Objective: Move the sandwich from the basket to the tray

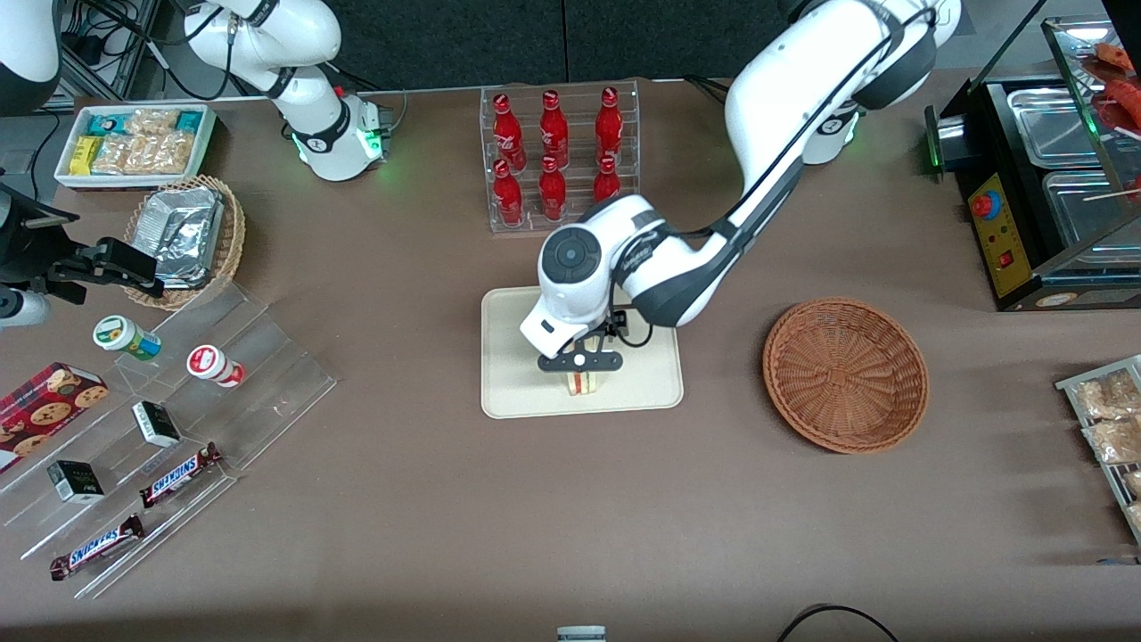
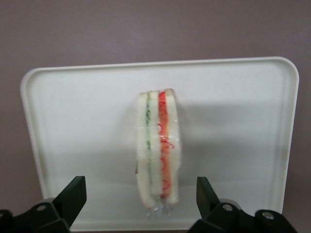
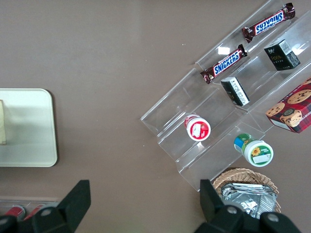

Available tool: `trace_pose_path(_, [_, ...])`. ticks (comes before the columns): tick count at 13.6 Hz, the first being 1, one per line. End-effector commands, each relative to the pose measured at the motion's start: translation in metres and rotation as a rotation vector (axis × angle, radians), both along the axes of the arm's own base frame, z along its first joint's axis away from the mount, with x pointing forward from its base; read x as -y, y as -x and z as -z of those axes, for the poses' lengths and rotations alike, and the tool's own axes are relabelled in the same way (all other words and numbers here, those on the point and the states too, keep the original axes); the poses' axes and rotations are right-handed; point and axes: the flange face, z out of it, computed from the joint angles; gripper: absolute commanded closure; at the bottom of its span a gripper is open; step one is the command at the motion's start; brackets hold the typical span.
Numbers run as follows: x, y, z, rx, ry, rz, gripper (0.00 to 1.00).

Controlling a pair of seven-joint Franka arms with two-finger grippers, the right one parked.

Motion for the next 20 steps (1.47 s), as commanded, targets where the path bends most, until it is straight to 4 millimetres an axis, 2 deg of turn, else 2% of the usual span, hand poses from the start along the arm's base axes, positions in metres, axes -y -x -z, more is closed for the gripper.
trace_pose_path(1, [-0.037,-0.019,-0.035,0.003,-0.011,-0.093,0.0])
trace_pose_path(4, [-0.078,-0.032,-0.037,-0.017,-0.02,-0.091,0.0])
trace_pose_path(7, [-0.137,-0.044,-0.038,-0.071,-0.004,-0.047,0.0])
trace_pose_path(13, [-0.237,-0.061,-0.067,-0.099,0.055,-0.043,0.0])
trace_pose_path(15, [-0.267,-0.059,-0.084,-0.167,0.032,0.004,0.0])
trace_pose_path(18, [-0.3,-0.07,-0.128,-0.187,0.027,0.059,0.0])
trace_pose_path(19, [-0.337,-0.08,-0.139,-0.198,0.034,0.003,0.0])
trace_pose_path(20, [-0.347,-0.079,-0.147,-0.225,0.042,-0.003,0.0])
